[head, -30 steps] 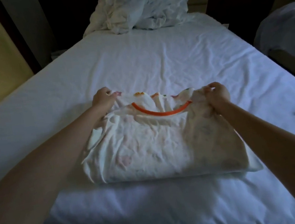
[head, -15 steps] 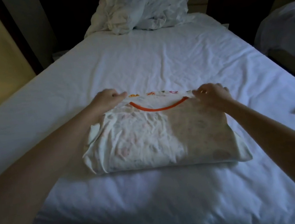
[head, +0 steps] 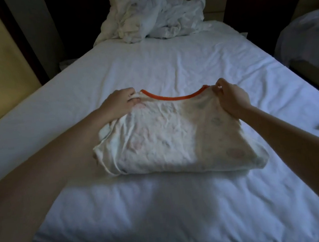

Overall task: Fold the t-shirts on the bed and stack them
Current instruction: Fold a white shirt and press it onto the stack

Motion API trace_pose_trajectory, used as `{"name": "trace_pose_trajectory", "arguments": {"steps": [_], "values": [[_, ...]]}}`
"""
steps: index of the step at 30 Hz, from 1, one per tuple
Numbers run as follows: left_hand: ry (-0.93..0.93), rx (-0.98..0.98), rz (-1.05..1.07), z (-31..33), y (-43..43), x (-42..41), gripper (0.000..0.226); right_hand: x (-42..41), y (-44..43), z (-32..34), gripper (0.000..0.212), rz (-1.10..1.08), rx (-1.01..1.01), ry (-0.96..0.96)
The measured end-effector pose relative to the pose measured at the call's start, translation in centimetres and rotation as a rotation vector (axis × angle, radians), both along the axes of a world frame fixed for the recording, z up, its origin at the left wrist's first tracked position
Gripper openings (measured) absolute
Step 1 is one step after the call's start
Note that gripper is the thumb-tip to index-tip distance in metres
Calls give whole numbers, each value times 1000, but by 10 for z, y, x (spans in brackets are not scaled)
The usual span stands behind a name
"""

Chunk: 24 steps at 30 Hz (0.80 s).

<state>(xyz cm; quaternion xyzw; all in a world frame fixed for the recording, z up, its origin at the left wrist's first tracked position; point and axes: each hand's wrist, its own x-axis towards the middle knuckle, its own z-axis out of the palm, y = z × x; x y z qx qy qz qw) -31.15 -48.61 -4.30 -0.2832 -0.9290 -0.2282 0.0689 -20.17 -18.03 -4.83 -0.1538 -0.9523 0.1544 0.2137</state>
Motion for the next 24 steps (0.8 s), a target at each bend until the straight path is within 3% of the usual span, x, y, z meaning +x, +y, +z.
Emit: {"name": "trace_pose_trajectory", "arguments": {"steps": [3, 5, 7, 9, 12, 14, 15, 18, 19, 24], "values": [[38, -94, 66, -8, 16, -16, 25, -19, 7, -5, 24, -5, 23, -14], [2, -263, 110, -27, 23, -19, 38, -26, 11, -22, 26, 25, 75, -200], [92, -393, 132, -41, 28, -20, 50, -27, 14, -35, 37, 19, 146, -389], [252, -361, 131, -36, 27, -14, 47, -24, 11, -30, 41, -19, 173, -322], [313, -126, 124, -11, 14, 8, 41, -5, -11, 0, 41, 7, 168, -89], [225, -6, 59, 1, 3, 34, 57, 21, -40, 14, 50, 124, 193, -90], [137, -43, 2, 0, 1, 49, 71, 35, -56, 13, 53, 173, 214, -158], [-82, -458, -58, -39, -5, 78, 80, 69, -85, -24, 50, 257, 190, -478], [-110, -490, -46, -53, -9, 83, 79, 75, -87, -38, 51, 272, 136, -530], [-118, -288, -26, -65, -22, 81, 85, 70, -74, -59, 49, 252, 15, -457]]}}
